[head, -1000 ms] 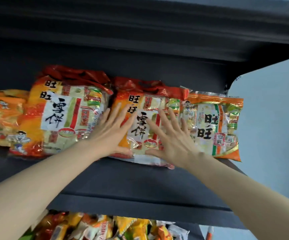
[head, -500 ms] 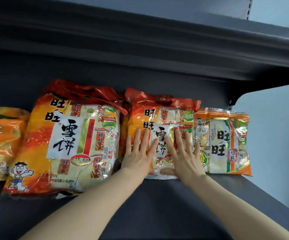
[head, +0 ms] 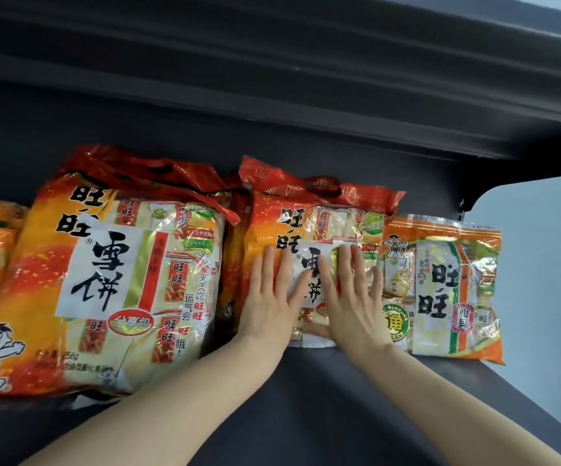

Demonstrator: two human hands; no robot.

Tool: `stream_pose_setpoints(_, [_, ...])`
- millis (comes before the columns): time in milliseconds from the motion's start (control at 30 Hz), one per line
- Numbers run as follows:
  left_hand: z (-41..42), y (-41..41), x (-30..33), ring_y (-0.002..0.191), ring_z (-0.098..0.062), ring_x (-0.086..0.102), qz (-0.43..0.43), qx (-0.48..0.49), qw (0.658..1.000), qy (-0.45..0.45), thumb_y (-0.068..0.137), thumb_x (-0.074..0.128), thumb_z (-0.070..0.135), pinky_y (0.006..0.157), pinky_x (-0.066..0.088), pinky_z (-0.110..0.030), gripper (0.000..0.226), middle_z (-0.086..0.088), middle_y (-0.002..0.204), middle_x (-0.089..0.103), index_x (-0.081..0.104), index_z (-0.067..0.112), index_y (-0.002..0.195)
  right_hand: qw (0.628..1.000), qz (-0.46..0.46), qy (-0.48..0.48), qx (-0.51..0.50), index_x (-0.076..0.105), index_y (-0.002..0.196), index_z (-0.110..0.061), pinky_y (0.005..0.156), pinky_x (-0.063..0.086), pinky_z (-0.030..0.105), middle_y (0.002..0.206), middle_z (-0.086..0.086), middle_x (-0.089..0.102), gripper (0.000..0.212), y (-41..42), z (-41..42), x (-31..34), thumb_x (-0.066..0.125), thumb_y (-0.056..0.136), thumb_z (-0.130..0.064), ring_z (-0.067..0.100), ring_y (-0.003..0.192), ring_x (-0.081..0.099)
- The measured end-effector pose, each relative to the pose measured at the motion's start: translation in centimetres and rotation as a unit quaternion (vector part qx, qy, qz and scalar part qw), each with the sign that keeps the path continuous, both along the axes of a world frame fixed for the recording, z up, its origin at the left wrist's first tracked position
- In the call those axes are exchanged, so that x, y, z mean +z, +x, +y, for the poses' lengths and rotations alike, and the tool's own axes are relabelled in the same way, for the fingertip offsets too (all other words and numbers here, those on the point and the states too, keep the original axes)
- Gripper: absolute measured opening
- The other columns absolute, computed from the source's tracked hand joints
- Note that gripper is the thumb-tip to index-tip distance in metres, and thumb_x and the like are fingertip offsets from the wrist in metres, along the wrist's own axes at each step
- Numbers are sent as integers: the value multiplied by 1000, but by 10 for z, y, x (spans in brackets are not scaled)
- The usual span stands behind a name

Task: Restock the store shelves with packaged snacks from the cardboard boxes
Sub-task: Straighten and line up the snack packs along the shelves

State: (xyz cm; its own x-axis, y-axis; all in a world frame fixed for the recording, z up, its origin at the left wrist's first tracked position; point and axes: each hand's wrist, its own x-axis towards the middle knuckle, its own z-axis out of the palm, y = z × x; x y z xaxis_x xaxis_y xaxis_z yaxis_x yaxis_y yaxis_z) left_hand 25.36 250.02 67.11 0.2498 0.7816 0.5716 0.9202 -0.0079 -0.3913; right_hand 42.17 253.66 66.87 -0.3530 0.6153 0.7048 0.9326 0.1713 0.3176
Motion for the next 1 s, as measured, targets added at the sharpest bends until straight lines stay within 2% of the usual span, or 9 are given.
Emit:
stream_pose_setpoints(133, [-10, -1, 29, 138, -51, -34, 22, -36, 998, 47, 88, 66, 50, 114, -7, -68, 121, -27, 147, -45, -32, 17, 149, 990, 113, 43, 67, 20, 160, -24, 116, 19, 64, 165, 17, 16, 85, 2, -9, 41, 34, 91, -73, 41, 152, 12])
stream_pose_setpoints(267, [0, -14, 43, 138, -47, -38, 29, -37, 999, 24, 70, 83, 51, 113, -10, -69, 144, -22, 147, -48, -34, 20, 149, 970, 227, 4, 82, 19, 159, -25, 117, 26, 61, 166, 14, 14, 67, 8, 5, 88, 32, 102, -58, 37, 153, 7])
stream_pose_setpoints(400, [6, -20, 39, 135, -48, -42, 55, -26, 998, -12, 61, 81, 67, 112, -9, -71, 153, -22, 143, -52, -39, 21, 144, 980, 186, -11, 73, 39, 149, -18, 102, 45, 57, 141, 17, 47, 58, 9, 18, 120, 49, 101, -47, 42, 133, 42])
stream_pose_setpoints(467, [6, -20, 38, 135, -47, -42, 54, -26, 998, -12, 61, 80, 68, 112, -9, -70, 153, -21, 143, -53, -39, 22, 144, 977, 192, -19, 93, 52, 136, -16, 98, 48, 54, 130, 13, 54, 50, 12, 19, 132, 58, 97, -46, 38, 123, 49])
stream_pose_setpoints(600, [6, -20, 33, 137, -48, -39, 44, -21, 999, 16, 71, 82, 52, 112, -5, -70, 145, -22, 145, -50, -39, 23, 146, 966, 217, 21, 138, 64, 113, -13, 92, 49, 53, 120, 10, 58, 30, 17, 17, 133, 69, 93, -33, 38, 115, 51])
stream_pose_setpoints(733, [1, -13, 35, 139, -49, -35, 48, -25, 998, 18, 80, 75, 48, 113, -6, -71, 130, -23, 148, -47, -32, 23, 150, 965, 225, 24, 132, 62, 122, -17, 95, 46, 58, 126, 9, 55, 34, 19, 15, 120, 58, 98, -41, 38, 120, 47])
stream_pose_setpoints(833, [-2, -8, 57, 150, -41, -13, -4, -88, 995, 50, 85, 59, 64, 118, -2, -64, 101, -16, 164, -14, 0, 26, 158, 952, 269, 79, 122, 56, 131, -19, 98, 44, 55, 136, 11, 49, 37, 28, 15, 130, 52, 100, -41, 39, 123, 46])
stream_pose_setpoints(900, [-1, -10, 85, 152, -35, 5, -70, -138, 981, 116, 94, 46, 57, 122, 5, -57, 75, -14, 164, 13, 22, 22, 156, 935, 326, 74, 118, 47, 141, -23, 102, 41, 55, 144, 11, 45, 44, 33, 17, 143, 53, 101, -40, 38, 128, 42])
stream_pose_setpoints(1000, [11, -20, 128, 151, -37, 14, -109, -115, 972, 174, 103, 40, 41, 123, 11, -51, 61, -20, 161, 21, 25, 13, 155, 944, 319, 5, 81, 48, 142, -26, 103, 41, 55, 140, 9, 53, 46, 36, 25, 160, 55, 100, -42, 38, 132, 41])
